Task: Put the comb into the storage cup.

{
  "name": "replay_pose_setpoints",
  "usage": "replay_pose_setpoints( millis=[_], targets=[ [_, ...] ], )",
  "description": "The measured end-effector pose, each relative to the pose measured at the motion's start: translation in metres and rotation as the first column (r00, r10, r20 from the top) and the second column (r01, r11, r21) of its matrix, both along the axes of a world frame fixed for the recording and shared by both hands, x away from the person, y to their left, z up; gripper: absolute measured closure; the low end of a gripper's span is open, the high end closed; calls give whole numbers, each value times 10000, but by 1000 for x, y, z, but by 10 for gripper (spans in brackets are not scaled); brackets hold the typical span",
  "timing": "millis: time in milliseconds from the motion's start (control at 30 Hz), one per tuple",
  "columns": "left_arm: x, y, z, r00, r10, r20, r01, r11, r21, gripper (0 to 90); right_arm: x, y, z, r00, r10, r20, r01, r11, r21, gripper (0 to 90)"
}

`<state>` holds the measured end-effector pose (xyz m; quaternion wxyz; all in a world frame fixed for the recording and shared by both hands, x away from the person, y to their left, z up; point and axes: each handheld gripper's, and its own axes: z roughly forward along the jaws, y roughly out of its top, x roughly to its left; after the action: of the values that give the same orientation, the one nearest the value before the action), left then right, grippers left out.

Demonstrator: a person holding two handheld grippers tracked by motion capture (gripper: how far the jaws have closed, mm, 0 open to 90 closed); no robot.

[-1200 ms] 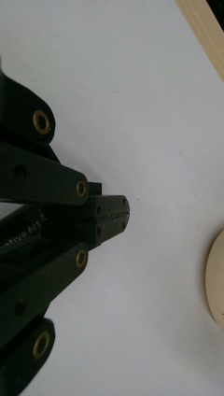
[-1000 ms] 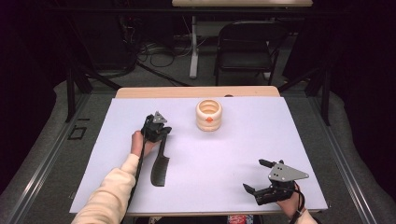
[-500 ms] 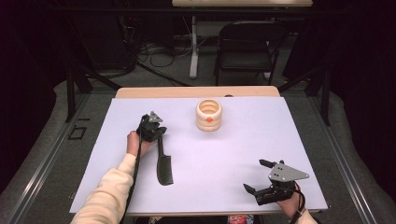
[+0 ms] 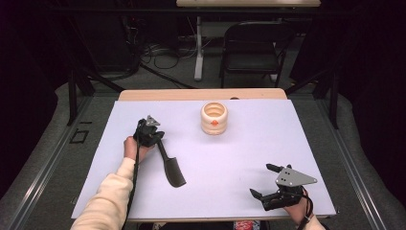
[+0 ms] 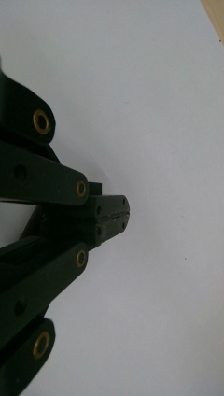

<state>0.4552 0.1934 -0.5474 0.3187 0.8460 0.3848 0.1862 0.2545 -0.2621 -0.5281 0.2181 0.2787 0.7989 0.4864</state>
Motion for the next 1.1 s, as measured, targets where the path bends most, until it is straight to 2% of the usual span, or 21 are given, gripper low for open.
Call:
replay_pose_setpoints(
  millis=[200,333,467,800,1100],
  targets=[
    [-5,7,0,9999,152,-38,-152,9998,136,900,0,0,0,10000,15,-7,-15,10000,11,0],
    [-9,10,0,9997,226,-14,-226,9997,28,900,0,0,0,10000,-1,-17,1,10000,8,0],
    [-18,14,2,9997,234,-11,-234,9995,221,900,0,0,0,10000,1,-15,-1,10000,7,0],
    [-24,18,0,9994,334,-11,-333,9982,495,900,-1,0,0,10000,23,7,-23,10000,-14,0],
    [-32,26,0,9989,398,-262,-380,9971,665,900,0,1,-1,10000,28,-11,-28,10000,-55,0]
  ],
)
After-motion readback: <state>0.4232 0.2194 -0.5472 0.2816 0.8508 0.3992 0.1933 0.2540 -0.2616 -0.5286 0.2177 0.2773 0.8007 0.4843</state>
